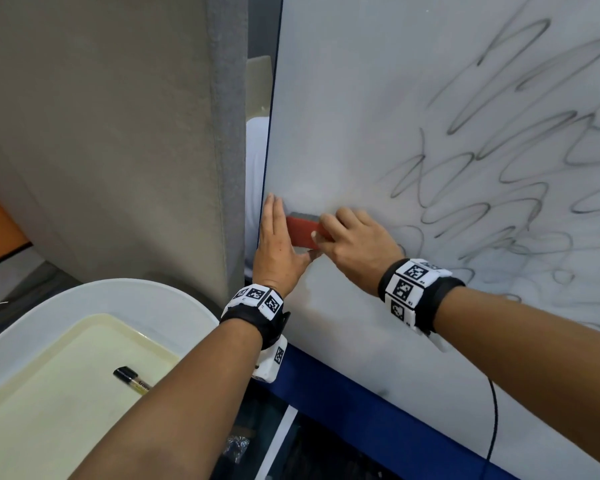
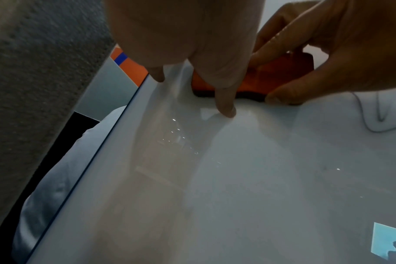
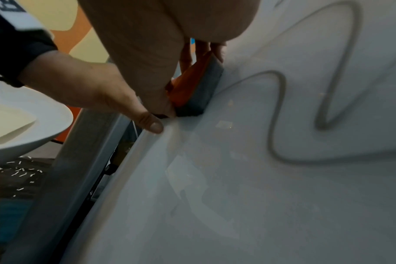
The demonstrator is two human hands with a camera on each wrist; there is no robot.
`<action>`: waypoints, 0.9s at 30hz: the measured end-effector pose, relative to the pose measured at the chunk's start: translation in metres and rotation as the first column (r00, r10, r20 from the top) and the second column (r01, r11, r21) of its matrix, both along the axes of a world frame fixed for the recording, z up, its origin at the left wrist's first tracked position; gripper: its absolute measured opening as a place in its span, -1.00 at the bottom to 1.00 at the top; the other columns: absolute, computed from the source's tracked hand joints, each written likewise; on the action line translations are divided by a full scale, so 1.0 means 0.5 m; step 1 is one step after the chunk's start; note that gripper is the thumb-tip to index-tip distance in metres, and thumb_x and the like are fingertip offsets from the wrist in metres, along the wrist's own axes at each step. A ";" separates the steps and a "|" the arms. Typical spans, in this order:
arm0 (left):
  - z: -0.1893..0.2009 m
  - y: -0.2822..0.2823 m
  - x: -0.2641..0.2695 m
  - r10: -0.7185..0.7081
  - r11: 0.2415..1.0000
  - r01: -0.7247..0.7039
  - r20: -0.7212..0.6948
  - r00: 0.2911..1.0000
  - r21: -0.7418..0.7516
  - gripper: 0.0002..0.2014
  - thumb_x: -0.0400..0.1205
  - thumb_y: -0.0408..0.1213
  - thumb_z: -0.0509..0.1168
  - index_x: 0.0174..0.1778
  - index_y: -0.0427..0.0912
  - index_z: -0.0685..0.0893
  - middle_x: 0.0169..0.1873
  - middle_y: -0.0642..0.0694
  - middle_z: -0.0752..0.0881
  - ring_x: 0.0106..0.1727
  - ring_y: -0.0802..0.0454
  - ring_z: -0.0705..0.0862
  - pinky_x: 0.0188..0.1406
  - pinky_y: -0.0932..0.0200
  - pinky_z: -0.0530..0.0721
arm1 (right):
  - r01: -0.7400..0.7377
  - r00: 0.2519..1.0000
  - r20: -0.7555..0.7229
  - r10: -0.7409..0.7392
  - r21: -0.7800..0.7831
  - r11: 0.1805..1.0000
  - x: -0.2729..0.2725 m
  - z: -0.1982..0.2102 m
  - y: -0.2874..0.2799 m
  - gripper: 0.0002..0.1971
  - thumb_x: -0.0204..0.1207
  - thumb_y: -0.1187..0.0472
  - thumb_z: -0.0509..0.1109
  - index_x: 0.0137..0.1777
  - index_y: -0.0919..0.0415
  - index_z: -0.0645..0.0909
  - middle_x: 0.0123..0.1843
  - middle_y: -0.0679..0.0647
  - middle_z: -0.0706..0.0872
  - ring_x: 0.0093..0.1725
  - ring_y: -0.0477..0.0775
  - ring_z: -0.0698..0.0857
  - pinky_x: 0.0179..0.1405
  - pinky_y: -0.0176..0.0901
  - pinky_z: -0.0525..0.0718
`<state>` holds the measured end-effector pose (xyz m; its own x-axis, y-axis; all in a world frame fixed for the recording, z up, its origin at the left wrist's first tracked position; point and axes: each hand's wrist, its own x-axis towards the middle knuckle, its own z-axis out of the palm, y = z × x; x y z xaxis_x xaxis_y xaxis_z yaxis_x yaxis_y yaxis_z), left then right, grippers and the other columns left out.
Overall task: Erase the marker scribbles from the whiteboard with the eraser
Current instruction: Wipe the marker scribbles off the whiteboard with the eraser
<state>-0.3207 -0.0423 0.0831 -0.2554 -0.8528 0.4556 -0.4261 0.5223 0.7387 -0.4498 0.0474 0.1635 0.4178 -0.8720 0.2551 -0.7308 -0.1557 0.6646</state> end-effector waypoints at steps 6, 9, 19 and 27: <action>0.004 0.001 0.002 -0.013 1.000 0.013 0.033 0.999 -0.009 0.16 0.39 -0.11 0.65 0.74 -0.26 0.01 0.74 -0.11 -0.01 0.73 -0.01 0.08 0.59 0.18 0.27 | -0.004 0.998 0.061 0.011 -0.111 0.994 0.004 0.002 -0.008 -0.55 0.41 0.25 0.42 0.34 0.24 0.62 0.16 0.20 0.62 -0.01 0.23 0.54 -0.02 0.08 0.51; 0.018 0.012 0.004 0.051 0.985 -0.032 0.111 0.992 -0.171 0.02 0.41 -0.21 0.61 0.70 -0.25 0.15 0.70 -0.25 0.14 0.68 -0.16 0.23 0.59 -0.08 0.40 | 0.019 0.995 0.100 -0.009 -0.096 0.995 0.014 -0.005 -0.004 -0.54 0.40 0.23 0.45 0.33 0.22 0.63 0.17 0.19 0.62 0.00 0.24 0.56 0.00 0.09 0.49; 0.062 0.000 0.008 0.006 0.918 0.046 0.129 0.992 -0.393 -0.44 0.40 -0.24 0.59 0.32 -0.19 0.61 0.21 -0.19 0.59 0.19 -0.19 0.53 0.19 -0.18 0.63 | 0.205 0.938 0.322 -0.130 -0.212 0.956 0.020 0.036 0.074 -0.25 0.38 0.07 0.52 0.59 0.17 0.41 0.59 0.27 0.42 0.55 0.33 0.39 0.61 0.28 0.24; 0.092 -0.004 -0.024 0.134 0.919 -0.117 0.019 0.991 -0.377 -0.28 0.57 0.02 0.44 0.61 -0.10 0.37 0.23 -0.24 0.56 0.18 -0.17 0.49 0.06 -0.14 0.66 | 0.511 0.842 0.301 -0.447 -0.183 0.840 -0.043 0.023 0.141 0.17 0.29 0.03 0.65 0.76 0.21 -0.04 0.77 0.23 -0.11 0.75 0.24 -0.10 0.68 0.31 -0.22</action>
